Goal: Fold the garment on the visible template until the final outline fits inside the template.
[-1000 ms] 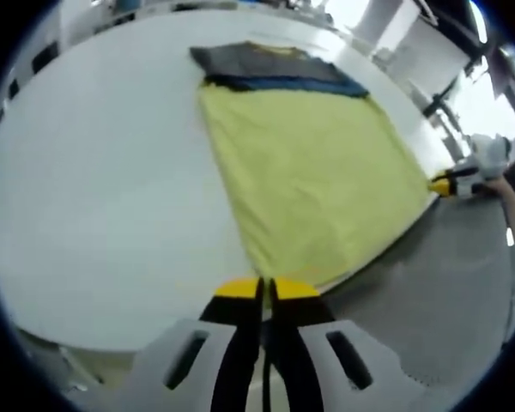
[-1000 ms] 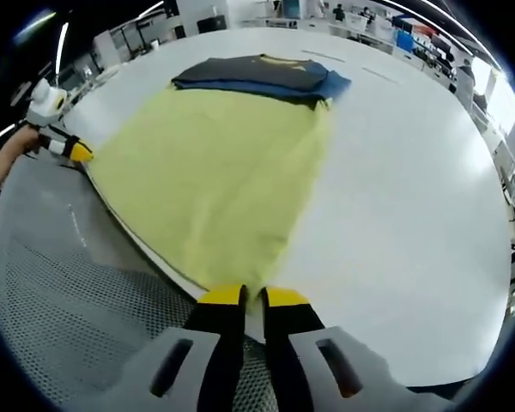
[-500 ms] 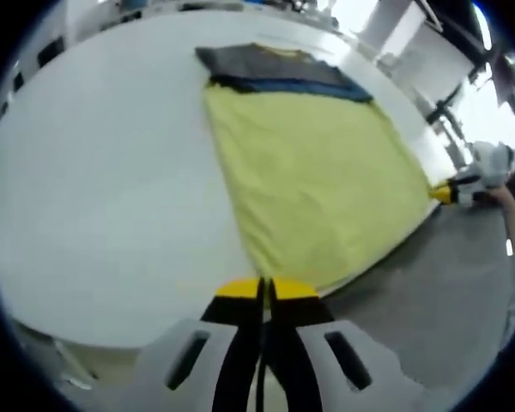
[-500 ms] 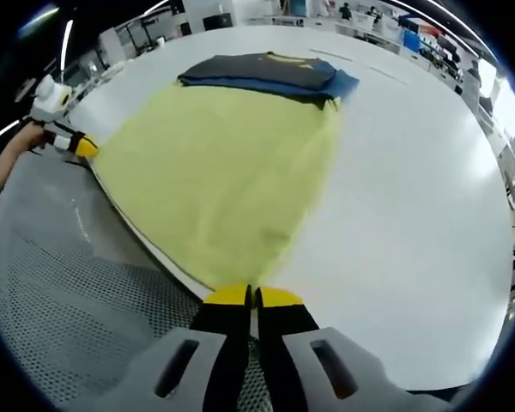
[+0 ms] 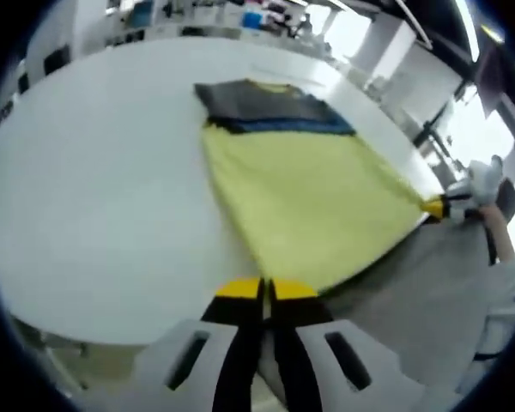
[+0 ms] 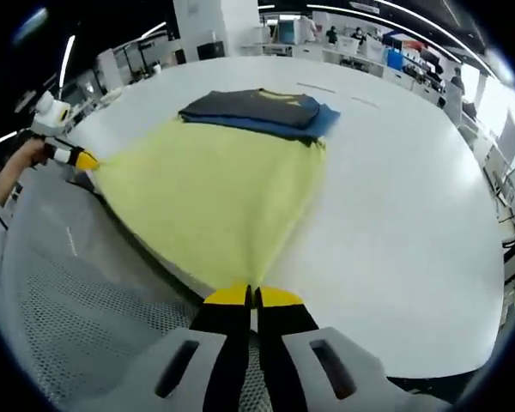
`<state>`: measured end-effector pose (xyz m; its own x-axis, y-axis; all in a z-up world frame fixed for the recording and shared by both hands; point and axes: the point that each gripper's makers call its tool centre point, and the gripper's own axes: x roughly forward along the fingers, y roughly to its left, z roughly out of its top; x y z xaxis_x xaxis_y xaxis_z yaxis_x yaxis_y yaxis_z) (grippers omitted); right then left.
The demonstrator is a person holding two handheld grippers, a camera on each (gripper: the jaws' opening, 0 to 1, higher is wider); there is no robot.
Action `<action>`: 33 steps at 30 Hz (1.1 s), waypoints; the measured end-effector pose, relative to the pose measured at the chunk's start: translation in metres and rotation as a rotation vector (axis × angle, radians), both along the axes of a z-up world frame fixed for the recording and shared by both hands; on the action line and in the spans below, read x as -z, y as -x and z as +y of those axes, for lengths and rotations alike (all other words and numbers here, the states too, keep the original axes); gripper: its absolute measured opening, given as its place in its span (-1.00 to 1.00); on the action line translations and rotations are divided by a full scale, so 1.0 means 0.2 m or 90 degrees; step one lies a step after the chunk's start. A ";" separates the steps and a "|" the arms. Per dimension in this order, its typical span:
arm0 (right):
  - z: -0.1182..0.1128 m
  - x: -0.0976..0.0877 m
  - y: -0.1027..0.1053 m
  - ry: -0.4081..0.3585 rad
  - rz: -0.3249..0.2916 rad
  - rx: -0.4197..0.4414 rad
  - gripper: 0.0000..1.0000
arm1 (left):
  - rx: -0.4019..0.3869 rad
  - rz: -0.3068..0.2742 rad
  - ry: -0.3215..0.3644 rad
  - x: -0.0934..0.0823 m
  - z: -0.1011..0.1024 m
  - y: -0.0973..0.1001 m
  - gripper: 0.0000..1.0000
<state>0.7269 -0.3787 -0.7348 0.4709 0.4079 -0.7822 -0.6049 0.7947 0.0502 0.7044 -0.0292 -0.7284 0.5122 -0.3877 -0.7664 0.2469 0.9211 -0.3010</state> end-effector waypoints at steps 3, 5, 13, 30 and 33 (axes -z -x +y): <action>0.01 -0.06 0.01 -0.002 -0.013 -0.003 -0.96 | 0.008 -0.013 -0.009 -0.05 -0.01 0.01 -1.00; 0.00 -0.07 0.02 0.007 -0.014 -0.009 -0.96 | 0.015 -0.015 -0.017 -0.07 -0.01 0.02 -1.00; -0.01 -0.15 0.09 0.008 -0.006 -0.021 -0.96 | 0.024 -0.013 -0.026 -0.12 0.00 0.10 -1.00; 0.00 -0.32 0.31 0.019 0.016 -0.071 -0.96 | 0.058 0.005 -0.043 -0.26 0.01 0.30 -1.00; 0.01 -0.33 0.33 0.010 0.027 -0.073 -0.96 | 0.061 0.010 -0.044 -0.27 0.01 0.34 -1.00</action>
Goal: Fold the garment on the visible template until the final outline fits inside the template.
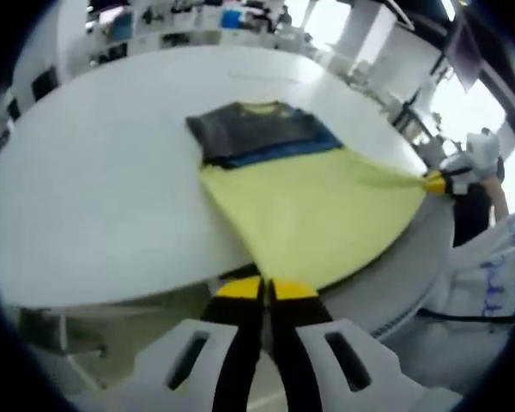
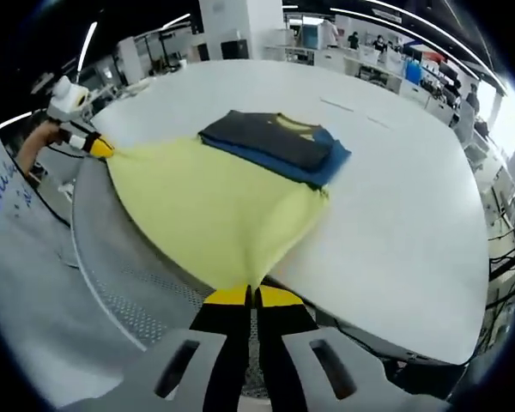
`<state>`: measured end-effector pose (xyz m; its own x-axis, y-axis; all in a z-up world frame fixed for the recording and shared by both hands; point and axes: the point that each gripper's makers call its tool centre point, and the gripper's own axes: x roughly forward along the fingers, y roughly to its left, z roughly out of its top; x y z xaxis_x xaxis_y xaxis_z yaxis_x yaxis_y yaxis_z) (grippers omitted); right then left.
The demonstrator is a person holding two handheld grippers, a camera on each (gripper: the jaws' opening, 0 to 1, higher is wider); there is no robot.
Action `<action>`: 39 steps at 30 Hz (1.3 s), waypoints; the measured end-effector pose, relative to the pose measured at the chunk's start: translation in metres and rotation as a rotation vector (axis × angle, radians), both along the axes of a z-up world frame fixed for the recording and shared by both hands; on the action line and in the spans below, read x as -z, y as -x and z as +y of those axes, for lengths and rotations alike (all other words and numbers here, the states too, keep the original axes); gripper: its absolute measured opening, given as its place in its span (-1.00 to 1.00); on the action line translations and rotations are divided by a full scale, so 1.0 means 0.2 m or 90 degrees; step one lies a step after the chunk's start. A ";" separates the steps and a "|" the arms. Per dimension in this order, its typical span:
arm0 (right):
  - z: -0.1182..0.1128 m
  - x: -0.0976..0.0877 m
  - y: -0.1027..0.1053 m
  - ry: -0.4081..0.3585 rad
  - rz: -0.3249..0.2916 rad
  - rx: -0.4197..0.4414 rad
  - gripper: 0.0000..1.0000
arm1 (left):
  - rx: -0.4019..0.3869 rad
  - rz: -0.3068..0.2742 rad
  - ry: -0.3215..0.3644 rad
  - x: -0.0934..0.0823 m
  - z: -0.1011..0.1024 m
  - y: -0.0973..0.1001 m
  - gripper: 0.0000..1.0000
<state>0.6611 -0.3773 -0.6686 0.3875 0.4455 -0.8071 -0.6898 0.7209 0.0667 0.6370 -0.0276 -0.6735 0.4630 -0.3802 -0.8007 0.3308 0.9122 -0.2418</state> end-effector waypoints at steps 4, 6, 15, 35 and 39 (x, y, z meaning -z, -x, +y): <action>0.01 -0.04 0.03 -0.002 0.001 -0.007 -0.96 | -0.003 0.005 -0.003 -0.02 0.01 0.04 -1.00; 0.00 -0.06 0.04 -0.005 0.003 -0.006 -0.96 | -0.004 0.004 -0.004 -0.04 0.02 0.05 -1.00; 0.00 -0.07 0.02 -0.004 0.013 -0.017 -0.96 | -0.016 -0.005 0.010 -0.07 0.04 0.03 -1.00; 0.04 0.00 -0.36 -0.022 -0.015 -0.011 -0.96 | 0.000 -0.020 0.010 0.04 0.07 -0.35 -1.00; 0.04 0.01 -0.44 -0.038 -0.024 -0.008 -0.96 | 0.010 -0.029 0.017 0.03 0.07 -0.44 -1.00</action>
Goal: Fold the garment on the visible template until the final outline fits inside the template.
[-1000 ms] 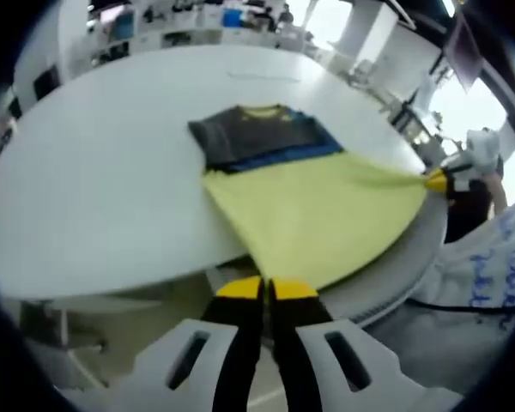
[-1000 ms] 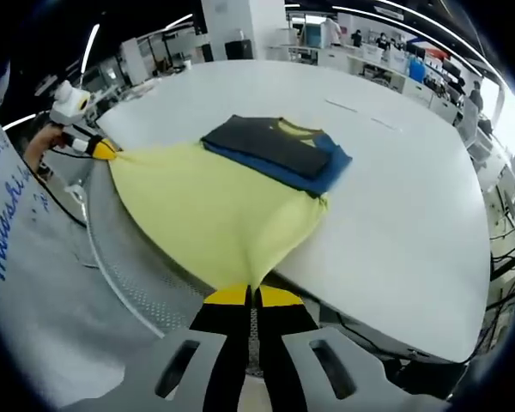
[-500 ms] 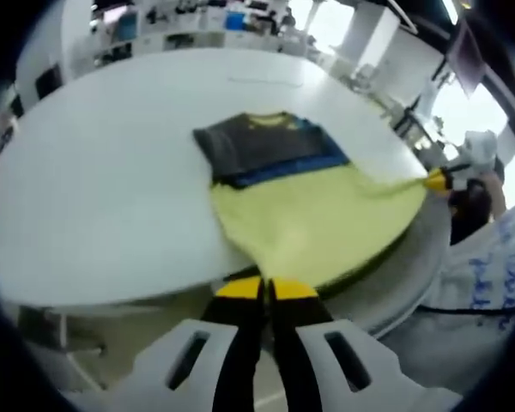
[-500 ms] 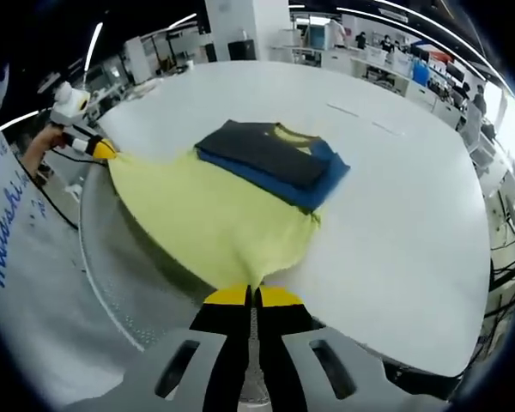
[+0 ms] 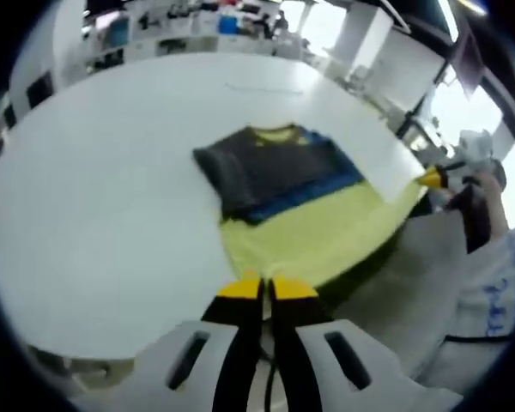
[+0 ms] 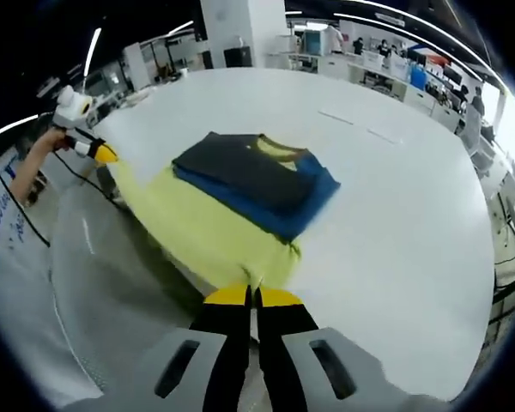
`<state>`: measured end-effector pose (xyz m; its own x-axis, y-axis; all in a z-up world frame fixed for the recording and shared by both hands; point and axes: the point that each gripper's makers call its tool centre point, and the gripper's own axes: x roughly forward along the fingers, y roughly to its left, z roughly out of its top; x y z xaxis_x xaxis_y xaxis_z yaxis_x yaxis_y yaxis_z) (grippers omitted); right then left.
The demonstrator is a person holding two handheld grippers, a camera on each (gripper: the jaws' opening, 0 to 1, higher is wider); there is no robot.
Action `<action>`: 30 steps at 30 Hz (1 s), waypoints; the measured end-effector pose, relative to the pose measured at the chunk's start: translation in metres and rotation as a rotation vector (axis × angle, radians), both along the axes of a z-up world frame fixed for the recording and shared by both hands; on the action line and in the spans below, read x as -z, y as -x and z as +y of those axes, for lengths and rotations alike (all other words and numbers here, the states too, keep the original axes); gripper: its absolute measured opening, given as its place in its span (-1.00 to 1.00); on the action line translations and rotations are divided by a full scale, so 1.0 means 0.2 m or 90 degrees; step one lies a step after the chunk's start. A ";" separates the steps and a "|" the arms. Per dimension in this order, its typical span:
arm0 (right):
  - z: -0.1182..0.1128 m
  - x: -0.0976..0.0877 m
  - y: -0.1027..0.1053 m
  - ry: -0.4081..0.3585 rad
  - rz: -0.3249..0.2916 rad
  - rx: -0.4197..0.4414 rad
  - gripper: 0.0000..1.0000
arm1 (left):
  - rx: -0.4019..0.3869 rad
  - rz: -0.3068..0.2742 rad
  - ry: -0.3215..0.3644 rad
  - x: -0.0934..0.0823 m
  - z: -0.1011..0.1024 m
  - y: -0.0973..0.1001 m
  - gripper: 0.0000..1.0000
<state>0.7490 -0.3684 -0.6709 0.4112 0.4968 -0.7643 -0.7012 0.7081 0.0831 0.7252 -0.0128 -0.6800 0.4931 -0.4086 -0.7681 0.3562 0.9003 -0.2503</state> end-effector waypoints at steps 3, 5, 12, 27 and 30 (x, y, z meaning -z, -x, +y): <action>0.00 0.00 -0.07 -0.018 -0.006 0.012 -0.96 | 0.007 -0.008 0.000 0.01 0.00 -0.08 -1.00; 0.00 0.00 -0.10 -0.015 -0.011 0.008 -0.96 | 0.014 -0.007 -0.005 0.02 0.00 -0.11 -1.00; 0.01 0.06 -0.20 -0.006 -0.022 0.008 -0.96 | 0.037 -0.012 -0.026 0.09 -0.02 -0.22 -1.00; 0.04 0.13 -0.47 0.038 -0.060 -0.006 -0.96 | 0.028 -0.051 -0.041 0.11 0.02 -0.49 -1.00; 0.04 0.13 -0.53 0.044 -0.087 -0.010 -0.96 | 0.026 -0.055 -0.035 0.13 0.02 -0.55 -1.00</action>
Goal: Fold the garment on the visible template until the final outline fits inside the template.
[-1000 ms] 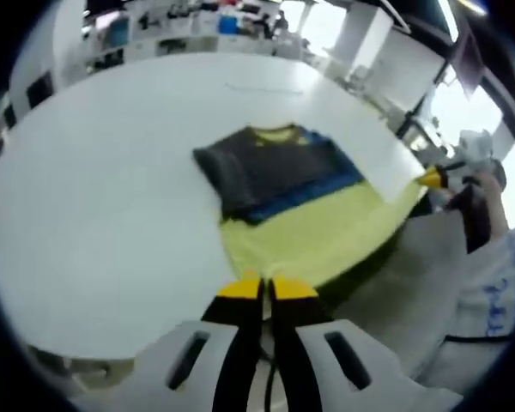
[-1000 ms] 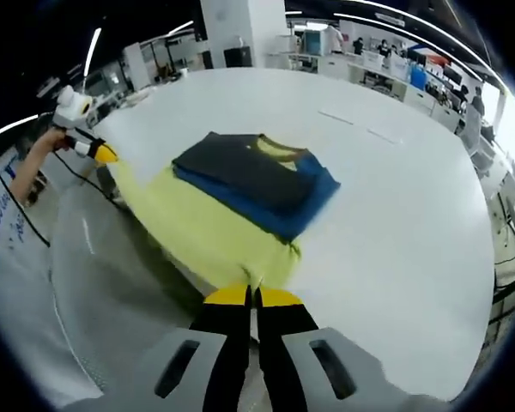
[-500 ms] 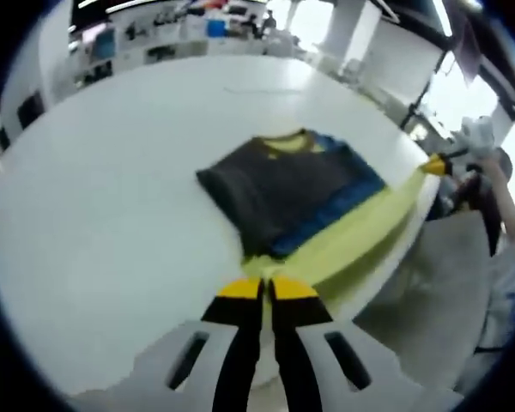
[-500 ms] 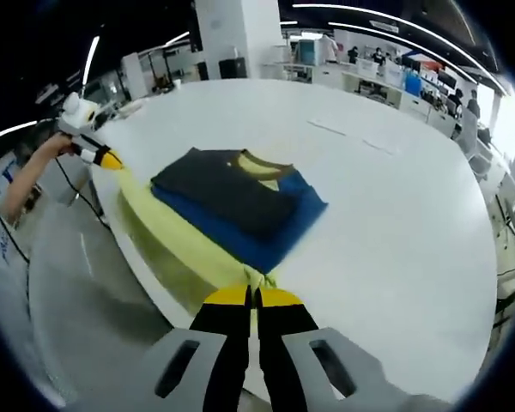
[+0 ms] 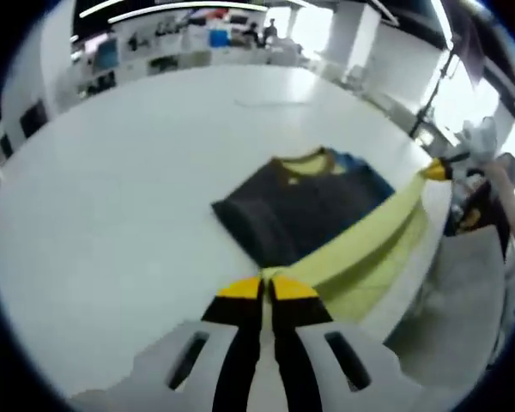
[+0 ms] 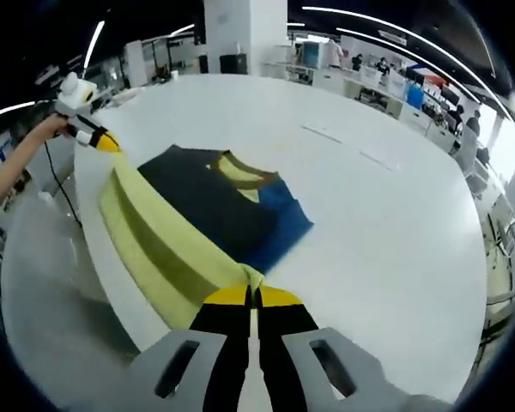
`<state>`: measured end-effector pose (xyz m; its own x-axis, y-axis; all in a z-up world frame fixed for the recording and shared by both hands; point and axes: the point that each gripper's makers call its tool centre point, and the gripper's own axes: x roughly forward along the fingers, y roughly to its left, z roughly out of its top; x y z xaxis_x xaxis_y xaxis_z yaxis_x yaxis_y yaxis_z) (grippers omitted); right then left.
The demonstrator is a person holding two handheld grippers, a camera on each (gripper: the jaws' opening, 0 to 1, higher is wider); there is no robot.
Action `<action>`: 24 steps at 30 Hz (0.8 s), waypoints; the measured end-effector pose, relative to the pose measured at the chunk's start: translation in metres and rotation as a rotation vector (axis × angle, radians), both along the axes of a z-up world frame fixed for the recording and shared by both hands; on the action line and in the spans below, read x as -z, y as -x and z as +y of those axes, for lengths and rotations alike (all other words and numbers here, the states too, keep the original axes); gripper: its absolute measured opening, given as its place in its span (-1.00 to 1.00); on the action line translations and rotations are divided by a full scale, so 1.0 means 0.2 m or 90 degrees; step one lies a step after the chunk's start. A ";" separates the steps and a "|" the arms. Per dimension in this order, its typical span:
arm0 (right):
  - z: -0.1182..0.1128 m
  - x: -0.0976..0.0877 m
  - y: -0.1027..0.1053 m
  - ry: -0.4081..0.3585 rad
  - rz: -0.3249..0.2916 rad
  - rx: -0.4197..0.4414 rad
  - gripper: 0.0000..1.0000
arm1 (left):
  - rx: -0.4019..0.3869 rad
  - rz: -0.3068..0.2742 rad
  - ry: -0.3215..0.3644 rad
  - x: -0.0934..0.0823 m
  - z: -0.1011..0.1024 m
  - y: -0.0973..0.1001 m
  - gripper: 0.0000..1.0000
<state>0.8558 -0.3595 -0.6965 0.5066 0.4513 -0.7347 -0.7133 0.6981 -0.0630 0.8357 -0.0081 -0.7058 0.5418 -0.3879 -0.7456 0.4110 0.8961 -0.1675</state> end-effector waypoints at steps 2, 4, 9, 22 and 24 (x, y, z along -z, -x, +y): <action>0.00 0.00 -0.03 0.002 -0.004 -0.001 -0.96 | -0.002 -0.001 0.001 0.01 0.00 -0.04 -1.00; 0.00 0.00 -0.05 0.001 -0.009 -0.001 -0.96 | -0.001 -0.001 -0.001 0.01 0.01 -0.07 -1.00; 0.01 0.00 -0.12 0.000 -0.023 0.008 -0.96 | -0.003 -0.017 -0.008 0.00 0.01 -0.15 -1.00; 0.00 -0.01 -0.27 0.003 -0.048 0.012 -0.96 | 0.000 -0.040 -0.025 0.00 0.00 -0.33 -1.00; 0.01 -0.01 -0.30 0.000 -0.050 0.016 -0.96 | 0.003 -0.040 -0.035 0.01 0.00 -0.35 -1.00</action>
